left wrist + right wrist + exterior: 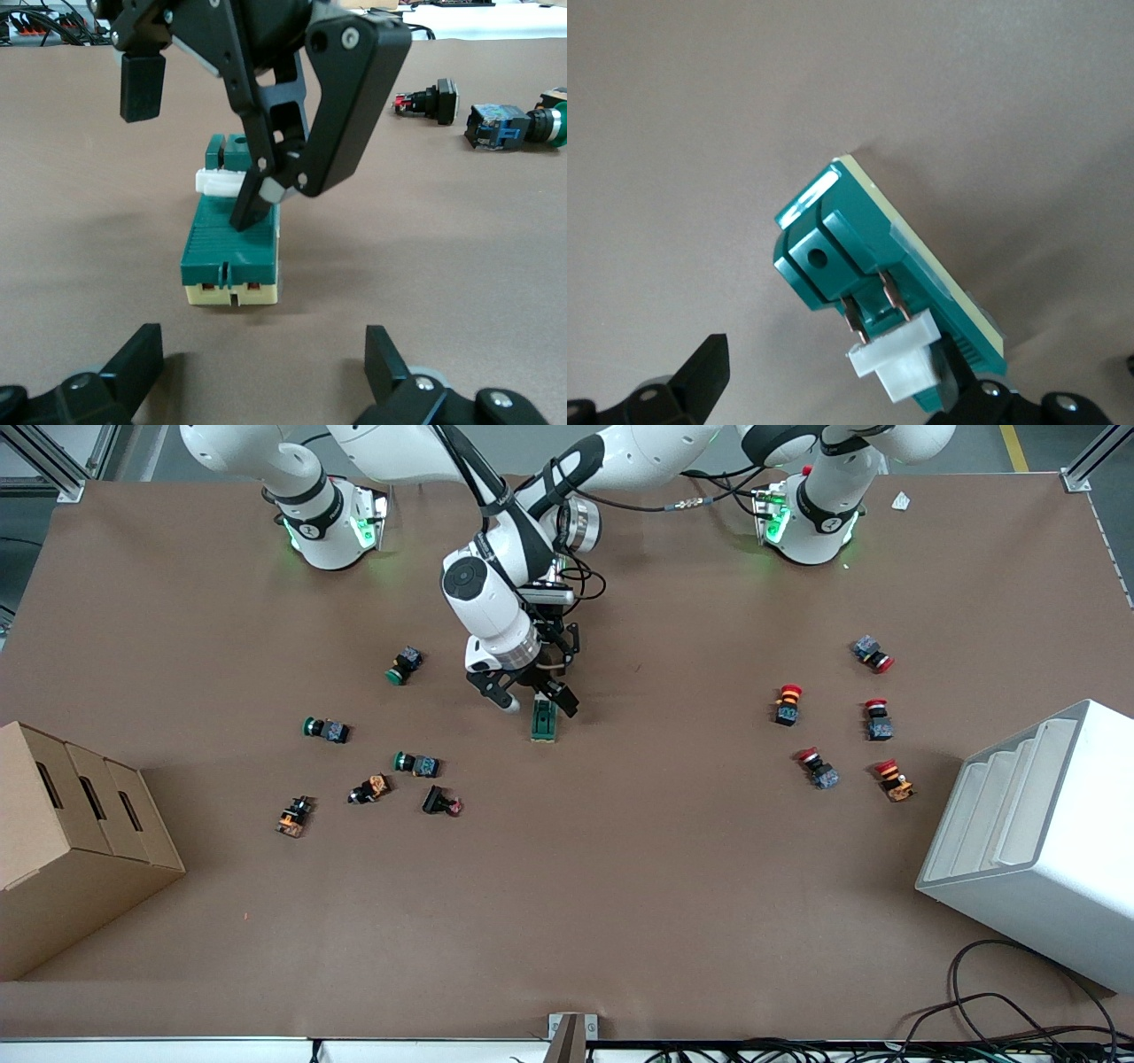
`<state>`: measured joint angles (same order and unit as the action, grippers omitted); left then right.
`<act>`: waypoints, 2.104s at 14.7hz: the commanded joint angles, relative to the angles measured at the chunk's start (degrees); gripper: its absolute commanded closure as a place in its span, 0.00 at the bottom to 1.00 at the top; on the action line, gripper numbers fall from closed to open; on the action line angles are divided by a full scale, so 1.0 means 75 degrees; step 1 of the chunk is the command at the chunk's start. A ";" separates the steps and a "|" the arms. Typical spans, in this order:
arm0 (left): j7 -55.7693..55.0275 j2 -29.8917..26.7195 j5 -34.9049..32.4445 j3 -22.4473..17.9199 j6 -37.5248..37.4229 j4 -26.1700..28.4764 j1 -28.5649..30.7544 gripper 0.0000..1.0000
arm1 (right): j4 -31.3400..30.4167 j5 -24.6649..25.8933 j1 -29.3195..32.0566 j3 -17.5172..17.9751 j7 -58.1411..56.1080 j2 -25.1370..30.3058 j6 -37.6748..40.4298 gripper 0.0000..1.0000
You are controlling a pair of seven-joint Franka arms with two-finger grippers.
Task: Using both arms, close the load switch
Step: 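Push the white lever over with the right gripper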
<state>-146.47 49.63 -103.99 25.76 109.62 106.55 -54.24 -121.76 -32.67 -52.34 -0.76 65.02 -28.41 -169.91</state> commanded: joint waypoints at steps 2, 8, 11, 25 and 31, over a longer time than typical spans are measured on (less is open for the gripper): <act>-0.0159 0.0531 0.0331 0.0080 0.0395 -0.0179 -0.0222 0.00 | 0.0565 -0.0155 0.0311 -0.0039 -0.0055 -0.0067 0.0305 0.00; -0.0135 0.0531 0.0331 0.0080 0.0395 -0.0179 -0.0222 0.00 | 0.0964 -0.0132 0.0557 -0.0051 -0.0102 -0.0079 0.0682 0.00; 0.0099 0.0519 0.0331 0.0080 0.0395 -0.0155 -0.0210 0.00 | 0.1046 -0.0120 0.0627 -0.0051 -0.0114 -0.0102 0.0717 0.00; 0.0334 0.0507 0.0260 0.0034 0.0126 0.0137 -0.0081 0.00 | 0.1785 -0.0038 0.0838 -0.0075 -0.0383 -0.0981 0.0753 0.00; 0.0345 0.0472 0.0213 -0.0118 0.0126 0.0255 0.0013 0.00 | 0.2429 0.0312 0.1050 -0.0471 -0.0384 -0.0806 0.2624 0.00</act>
<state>-145.44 49.77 -104.06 25.68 108.63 106.72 -54.67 -105.53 -32.27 -45.87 -2.97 63.41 -34.57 -154.88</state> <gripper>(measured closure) 0.000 0.000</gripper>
